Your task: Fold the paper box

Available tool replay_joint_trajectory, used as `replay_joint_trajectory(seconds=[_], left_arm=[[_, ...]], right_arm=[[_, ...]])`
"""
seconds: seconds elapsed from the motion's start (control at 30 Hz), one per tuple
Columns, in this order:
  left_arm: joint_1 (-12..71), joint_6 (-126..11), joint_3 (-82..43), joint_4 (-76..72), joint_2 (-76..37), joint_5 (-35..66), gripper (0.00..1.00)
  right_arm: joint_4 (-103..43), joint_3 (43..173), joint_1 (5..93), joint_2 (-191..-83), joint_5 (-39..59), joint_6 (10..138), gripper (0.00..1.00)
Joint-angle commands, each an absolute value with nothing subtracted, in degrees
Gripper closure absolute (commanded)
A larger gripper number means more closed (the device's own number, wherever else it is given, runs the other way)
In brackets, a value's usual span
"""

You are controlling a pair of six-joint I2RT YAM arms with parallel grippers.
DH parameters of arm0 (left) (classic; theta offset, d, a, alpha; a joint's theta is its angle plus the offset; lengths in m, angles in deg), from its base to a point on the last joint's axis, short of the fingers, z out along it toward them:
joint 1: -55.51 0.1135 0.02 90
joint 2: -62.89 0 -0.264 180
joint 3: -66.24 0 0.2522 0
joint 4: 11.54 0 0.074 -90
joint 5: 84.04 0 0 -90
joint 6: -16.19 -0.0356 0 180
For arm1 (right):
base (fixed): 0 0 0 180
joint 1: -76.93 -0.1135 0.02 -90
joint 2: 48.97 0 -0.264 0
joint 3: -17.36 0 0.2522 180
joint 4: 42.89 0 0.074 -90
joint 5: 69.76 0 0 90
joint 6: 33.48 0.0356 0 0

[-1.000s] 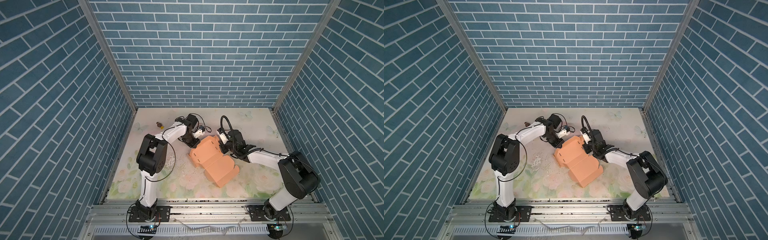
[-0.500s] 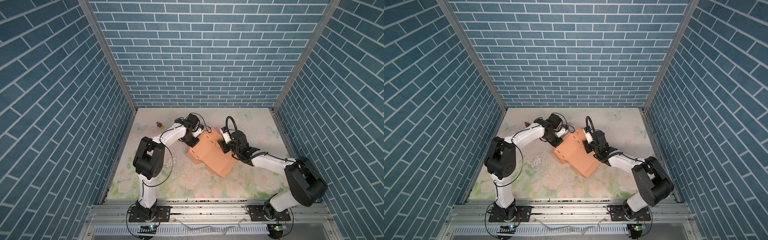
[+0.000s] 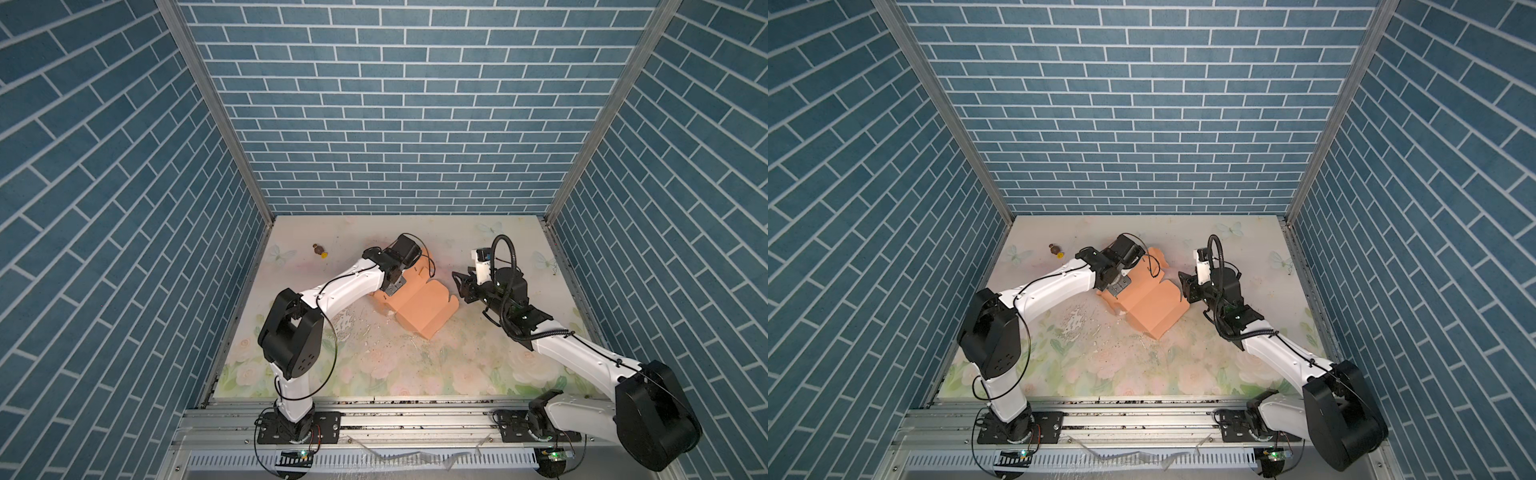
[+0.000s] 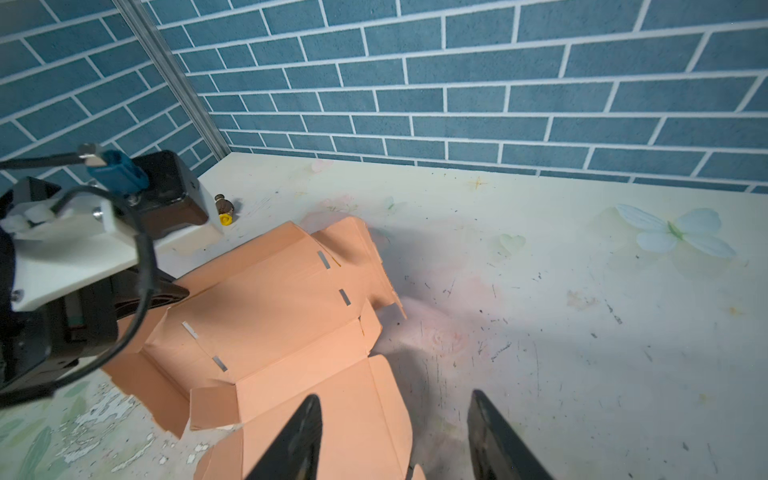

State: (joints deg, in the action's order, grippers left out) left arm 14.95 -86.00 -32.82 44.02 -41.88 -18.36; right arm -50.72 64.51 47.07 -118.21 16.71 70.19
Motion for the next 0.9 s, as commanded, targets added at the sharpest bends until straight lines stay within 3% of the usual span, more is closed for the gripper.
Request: replay_joint_trajectory(seconds=[0.0, 0.37, 0.87], left_arm=[[12.68, -86.97, -31.79, 42.89, -43.19, -26.1, 1.0], [7.56, -89.08, -33.39, 42.09, -45.96, -28.28, 0.99], [2.33, -92.18, -31.3, 40.93, -47.69, -32.11, 0.97]], right_arm=[[-53.22, 60.96, 47.05, -116.77, 15.65, 73.47, 0.43], [-57.25, 60.06, 48.37, -120.4, 15.58, 74.03, 0.4], [-67.9, 64.74, 60.53, -135.07, 3.22, 82.35, 0.4]])
